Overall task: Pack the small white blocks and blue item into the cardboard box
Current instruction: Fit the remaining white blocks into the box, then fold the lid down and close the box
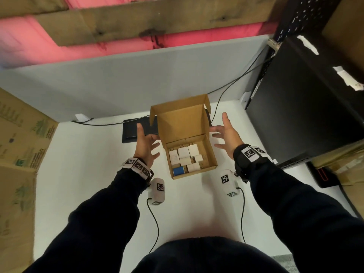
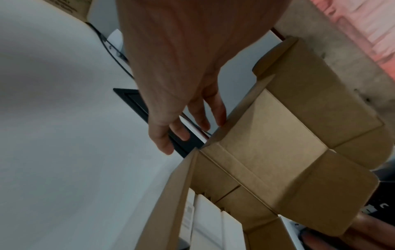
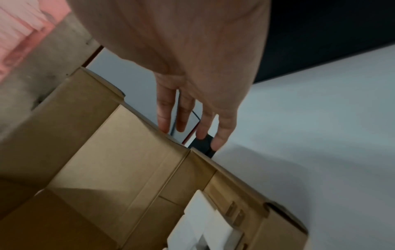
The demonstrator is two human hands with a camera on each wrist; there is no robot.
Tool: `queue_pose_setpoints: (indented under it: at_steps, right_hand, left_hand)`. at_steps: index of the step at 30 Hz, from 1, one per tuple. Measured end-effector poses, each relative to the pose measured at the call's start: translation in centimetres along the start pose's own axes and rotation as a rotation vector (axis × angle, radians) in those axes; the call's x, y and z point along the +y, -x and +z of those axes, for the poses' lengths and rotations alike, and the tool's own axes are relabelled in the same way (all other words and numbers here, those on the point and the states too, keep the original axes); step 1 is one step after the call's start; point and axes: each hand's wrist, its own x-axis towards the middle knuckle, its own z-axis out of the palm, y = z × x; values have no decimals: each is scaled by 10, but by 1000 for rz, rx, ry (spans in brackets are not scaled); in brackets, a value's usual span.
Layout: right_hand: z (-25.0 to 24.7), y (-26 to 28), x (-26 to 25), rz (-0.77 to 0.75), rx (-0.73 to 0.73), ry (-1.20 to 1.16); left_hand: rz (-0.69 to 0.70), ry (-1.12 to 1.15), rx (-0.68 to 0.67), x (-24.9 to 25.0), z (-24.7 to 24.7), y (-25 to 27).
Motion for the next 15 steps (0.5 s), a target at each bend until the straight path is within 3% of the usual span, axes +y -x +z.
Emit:
queue_pose_setpoints:
  at_steps: [5, 10, 15]
  right_hand:
    - [7, 11, -1, -3, 13, 22]
    - [9, 29, 1, 25, -40, 79]
    - [13, 41, 4, 62, -54, 57]
  left_hand:
    - [43, -19, -71, -4, -11, 10]
    - [38, 11, -50, -2, -19, 17]
    - [-5, -81, -156, 3, -23, 24]
